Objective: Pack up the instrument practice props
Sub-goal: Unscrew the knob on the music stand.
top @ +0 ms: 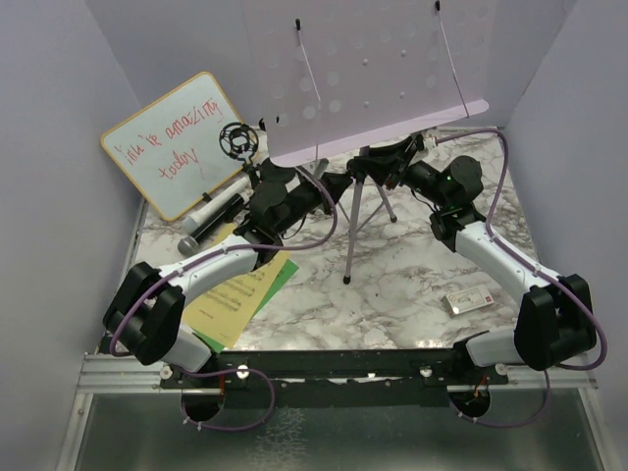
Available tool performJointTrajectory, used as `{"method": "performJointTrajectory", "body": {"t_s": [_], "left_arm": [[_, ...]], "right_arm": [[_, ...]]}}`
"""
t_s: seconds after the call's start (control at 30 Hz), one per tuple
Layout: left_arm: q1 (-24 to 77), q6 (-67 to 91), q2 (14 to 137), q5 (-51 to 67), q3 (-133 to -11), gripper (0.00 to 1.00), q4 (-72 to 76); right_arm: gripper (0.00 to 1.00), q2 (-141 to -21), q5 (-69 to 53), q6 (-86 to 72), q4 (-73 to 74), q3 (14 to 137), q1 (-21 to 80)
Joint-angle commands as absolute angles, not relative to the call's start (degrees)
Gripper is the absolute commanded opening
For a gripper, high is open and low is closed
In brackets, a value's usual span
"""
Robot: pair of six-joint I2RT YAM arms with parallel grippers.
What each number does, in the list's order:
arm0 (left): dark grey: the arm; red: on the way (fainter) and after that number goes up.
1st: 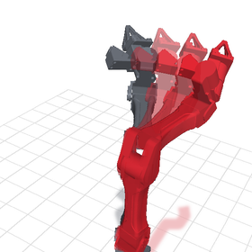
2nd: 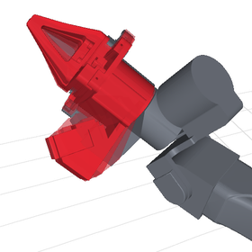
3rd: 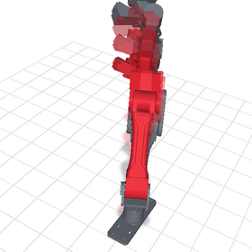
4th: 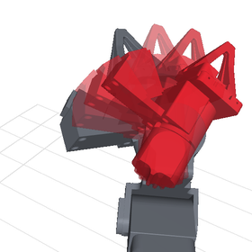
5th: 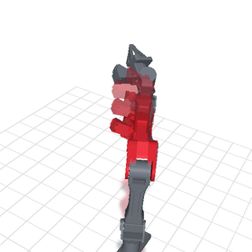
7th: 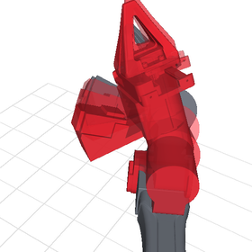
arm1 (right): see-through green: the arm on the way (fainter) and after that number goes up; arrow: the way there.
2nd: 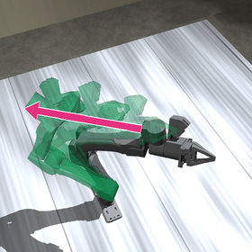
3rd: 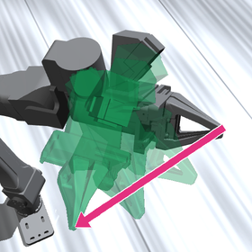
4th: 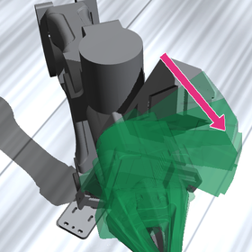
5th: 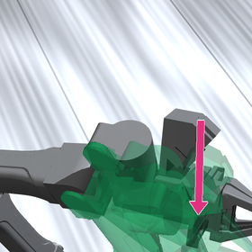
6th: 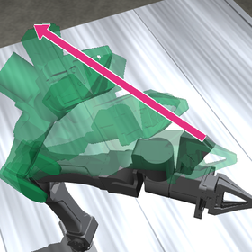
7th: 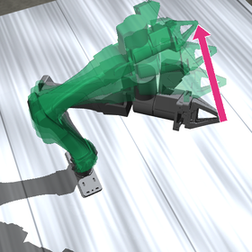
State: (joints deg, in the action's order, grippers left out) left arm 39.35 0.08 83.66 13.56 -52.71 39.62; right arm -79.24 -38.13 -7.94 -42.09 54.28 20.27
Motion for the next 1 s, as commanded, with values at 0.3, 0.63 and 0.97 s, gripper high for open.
{"method": "performJointTrajectory", "body": {"t_s": [0.3, 0.63, 0.97], "left_arm": [[37.4, 80.0, 83.8, 12.8, -54.3, 0.0, 37.9], [37.0, 68.7, 78.1, 7.7, -53.0, 0.43, 32.1], [36.9, 28.2, 72.9, 2.9, -49.7, 0.64, 33.0]], "right_arm": [[0.0, -80.7, -42.2, -7.9, -34.9, 55.0, 21.4], [0.01, -80.7, -42.2, -7.6, -34.5, 55.1, 21.4], [0.01, -81.3, -42.8, -7.7, -34.6, 55.4, 21.4]]}}
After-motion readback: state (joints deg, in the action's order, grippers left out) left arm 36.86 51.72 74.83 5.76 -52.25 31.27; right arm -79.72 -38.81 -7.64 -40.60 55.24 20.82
